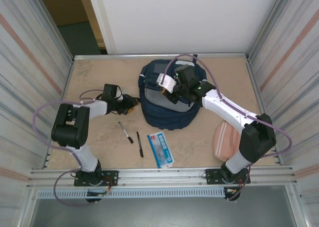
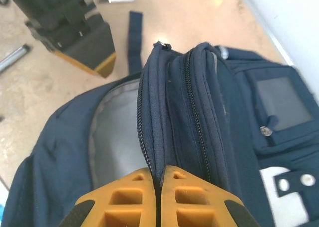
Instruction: Pack the student bag
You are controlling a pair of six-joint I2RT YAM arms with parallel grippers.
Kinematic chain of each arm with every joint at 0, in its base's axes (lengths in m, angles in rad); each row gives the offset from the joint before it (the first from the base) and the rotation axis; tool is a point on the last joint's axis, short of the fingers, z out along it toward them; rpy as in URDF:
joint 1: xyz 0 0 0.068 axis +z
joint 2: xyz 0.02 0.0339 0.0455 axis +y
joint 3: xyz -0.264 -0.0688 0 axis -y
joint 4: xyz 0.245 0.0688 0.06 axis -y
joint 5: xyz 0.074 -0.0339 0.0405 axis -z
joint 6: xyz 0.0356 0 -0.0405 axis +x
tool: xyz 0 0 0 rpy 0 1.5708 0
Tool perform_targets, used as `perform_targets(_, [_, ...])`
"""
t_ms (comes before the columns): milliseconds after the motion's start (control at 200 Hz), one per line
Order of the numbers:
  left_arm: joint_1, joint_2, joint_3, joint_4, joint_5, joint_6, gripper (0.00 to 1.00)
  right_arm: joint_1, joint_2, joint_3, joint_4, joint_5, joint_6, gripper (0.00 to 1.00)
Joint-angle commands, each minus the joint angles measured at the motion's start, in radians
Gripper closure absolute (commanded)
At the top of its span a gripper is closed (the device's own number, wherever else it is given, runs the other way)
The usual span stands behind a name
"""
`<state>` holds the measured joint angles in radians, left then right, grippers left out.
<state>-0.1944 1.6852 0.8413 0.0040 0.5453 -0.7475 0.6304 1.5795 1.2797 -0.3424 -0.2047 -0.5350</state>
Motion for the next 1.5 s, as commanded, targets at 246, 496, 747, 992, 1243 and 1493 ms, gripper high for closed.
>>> perform_targets(246, [-0.042,-0.352,-0.065,-0.2,-0.105,0.164,0.59,0.061,-0.001,-0.15,0.123,0.025,0.027,0.87])
perform_targets(496, [-0.082,-0.351,0.017,-0.217,-0.087,0.192,0.58,0.064,-0.102,-0.136,0.121,0.035,0.02,0.67])
perform_targets(747, [-0.171,-0.346,0.143,-0.28,-0.11,0.311,0.57,0.1,-0.345,-0.224,0.136,0.042,0.008,0.5])
perform_targets(992, [-0.215,-0.355,0.251,-0.334,-0.132,0.489,0.57,0.025,-0.552,-0.312,0.172,0.344,0.331,0.01])
perform_targets(1243, [-0.374,-0.43,0.188,-0.219,-0.314,0.642,0.57,-0.301,-0.663,-0.422,0.031,0.19,0.857,0.01])
perform_targets(1493, [-0.401,-0.555,0.004,-0.306,-0.33,0.534,0.57,-0.346,-0.521,-0.323,-0.257,-0.06,0.907,0.05])
